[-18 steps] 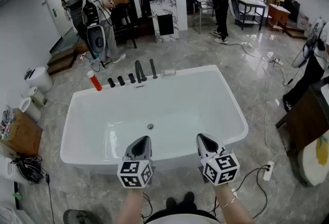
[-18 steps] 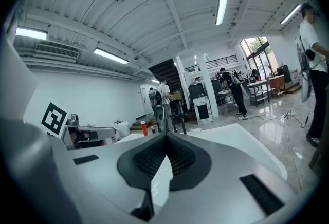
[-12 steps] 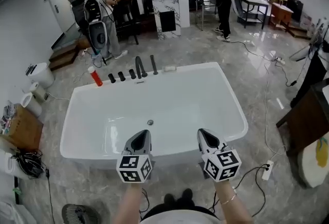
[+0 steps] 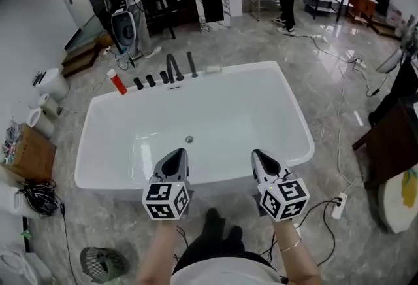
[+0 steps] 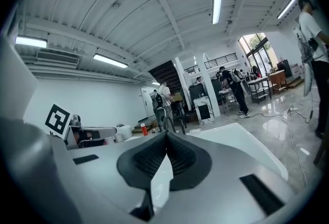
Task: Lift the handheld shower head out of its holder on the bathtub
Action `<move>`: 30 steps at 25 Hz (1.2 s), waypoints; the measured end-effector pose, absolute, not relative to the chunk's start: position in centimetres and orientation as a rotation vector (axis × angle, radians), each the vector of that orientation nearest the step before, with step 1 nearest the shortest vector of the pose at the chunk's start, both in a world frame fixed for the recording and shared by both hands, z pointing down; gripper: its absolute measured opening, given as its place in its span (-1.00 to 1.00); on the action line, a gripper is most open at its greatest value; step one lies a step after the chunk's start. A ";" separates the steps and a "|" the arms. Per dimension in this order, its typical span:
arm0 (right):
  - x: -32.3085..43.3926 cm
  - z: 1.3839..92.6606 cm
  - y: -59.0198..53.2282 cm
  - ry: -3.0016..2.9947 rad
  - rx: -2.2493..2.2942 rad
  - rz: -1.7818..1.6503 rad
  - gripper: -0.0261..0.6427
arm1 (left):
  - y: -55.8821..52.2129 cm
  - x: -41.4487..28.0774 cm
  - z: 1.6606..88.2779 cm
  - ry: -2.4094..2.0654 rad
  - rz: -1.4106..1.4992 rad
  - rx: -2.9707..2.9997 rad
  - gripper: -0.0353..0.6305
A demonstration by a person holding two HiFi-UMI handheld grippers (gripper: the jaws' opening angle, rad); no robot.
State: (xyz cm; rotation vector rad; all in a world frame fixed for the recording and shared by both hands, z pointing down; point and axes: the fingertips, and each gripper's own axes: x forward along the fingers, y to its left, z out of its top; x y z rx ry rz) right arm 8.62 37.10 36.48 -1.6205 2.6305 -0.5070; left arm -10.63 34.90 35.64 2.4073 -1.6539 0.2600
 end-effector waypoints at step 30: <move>0.0 39.5 8.0 2.684 -1.662 -0.563 -0.90 | 4.3 -16.2 40.2 -1.547 0.317 2.411 -0.83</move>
